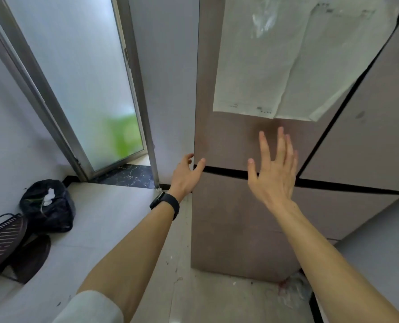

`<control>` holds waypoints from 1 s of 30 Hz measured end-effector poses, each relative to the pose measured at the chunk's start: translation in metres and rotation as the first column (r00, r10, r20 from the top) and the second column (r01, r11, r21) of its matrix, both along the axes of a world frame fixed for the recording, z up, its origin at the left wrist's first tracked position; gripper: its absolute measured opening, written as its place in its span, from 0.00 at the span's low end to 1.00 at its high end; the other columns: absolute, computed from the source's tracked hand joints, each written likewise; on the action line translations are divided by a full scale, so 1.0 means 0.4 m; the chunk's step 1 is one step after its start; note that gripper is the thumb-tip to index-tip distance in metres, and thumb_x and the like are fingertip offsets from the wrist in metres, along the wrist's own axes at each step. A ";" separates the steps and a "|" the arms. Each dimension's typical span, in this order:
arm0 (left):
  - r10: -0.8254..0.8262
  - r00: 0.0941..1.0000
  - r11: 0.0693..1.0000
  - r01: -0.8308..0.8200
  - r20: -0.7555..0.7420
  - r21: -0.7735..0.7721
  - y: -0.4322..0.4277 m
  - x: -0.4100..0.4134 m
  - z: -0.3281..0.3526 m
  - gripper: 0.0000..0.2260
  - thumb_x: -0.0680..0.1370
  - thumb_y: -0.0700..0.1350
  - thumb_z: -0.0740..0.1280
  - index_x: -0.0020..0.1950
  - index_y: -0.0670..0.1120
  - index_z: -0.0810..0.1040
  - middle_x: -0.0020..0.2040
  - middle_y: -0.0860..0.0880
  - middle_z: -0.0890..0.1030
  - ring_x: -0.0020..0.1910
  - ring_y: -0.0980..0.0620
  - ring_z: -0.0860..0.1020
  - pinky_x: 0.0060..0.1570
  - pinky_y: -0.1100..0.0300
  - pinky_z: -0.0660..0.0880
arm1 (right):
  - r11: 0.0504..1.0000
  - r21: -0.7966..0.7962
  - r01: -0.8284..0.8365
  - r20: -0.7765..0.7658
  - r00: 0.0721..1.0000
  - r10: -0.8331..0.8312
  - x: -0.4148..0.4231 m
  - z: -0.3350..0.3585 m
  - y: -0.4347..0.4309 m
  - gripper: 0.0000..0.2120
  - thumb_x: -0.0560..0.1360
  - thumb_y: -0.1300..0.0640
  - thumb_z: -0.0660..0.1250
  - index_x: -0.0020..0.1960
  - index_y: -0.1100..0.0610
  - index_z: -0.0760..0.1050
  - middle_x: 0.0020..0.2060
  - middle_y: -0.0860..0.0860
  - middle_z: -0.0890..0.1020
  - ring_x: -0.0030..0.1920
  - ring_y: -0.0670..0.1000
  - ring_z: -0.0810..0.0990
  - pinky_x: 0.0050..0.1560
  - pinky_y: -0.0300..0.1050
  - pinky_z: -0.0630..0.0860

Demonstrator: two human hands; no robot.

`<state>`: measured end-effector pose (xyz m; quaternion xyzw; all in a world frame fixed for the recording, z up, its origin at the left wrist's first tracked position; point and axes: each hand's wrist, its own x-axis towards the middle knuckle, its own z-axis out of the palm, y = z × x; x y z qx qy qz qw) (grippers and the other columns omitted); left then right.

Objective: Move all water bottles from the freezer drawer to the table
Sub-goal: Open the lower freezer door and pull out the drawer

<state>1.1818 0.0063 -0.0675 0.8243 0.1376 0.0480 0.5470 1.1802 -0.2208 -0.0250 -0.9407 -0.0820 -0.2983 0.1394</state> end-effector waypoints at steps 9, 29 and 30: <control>0.190 0.982 0.967 -0.189 -0.009 -0.170 -0.052 0.057 -0.061 0.26 0.78 0.69 0.59 0.59 0.49 0.77 0.52 0.55 0.80 0.53 0.54 0.78 0.45 0.63 0.69 | 0.997 -0.068 0.038 0.149 0.988 -0.027 0.170 -0.131 -0.027 0.37 0.79 0.43 0.59 0.81 0.45 0.42 0.80 0.54 0.37 0.79 0.57 0.35 0.73 0.74 0.41; -0.204 0.897 0.800 -0.078 0.392 0.595 -0.134 -0.152 0.005 0.11 0.77 0.47 0.68 0.59 0.50 0.78 0.58 0.50 0.78 0.54 0.52 0.75 0.53 0.53 0.74 | 0.996 0.018 -0.091 -0.251 0.964 0.092 -0.027 -0.210 -0.142 0.23 0.80 0.38 0.50 0.59 0.46 0.80 0.60 0.48 0.79 0.68 0.51 0.69 0.73 0.57 0.57; -0.288 0.870 0.767 -0.041 0.399 0.641 -0.158 -0.134 0.023 0.13 0.77 0.47 0.68 0.61 0.49 0.78 0.61 0.49 0.77 0.58 0.49 0.75 0.55 0.51 0.74 | 0.995 -0.002 -0.105 -0.273 0.957 0.100 -0.036 -0.207 -0.157 0.22 0.80 0.38 0.50 0.58 0.44 0.80 0.58 0.46 0.80 0.66 0.49 0.69 0.72 0.55 0.57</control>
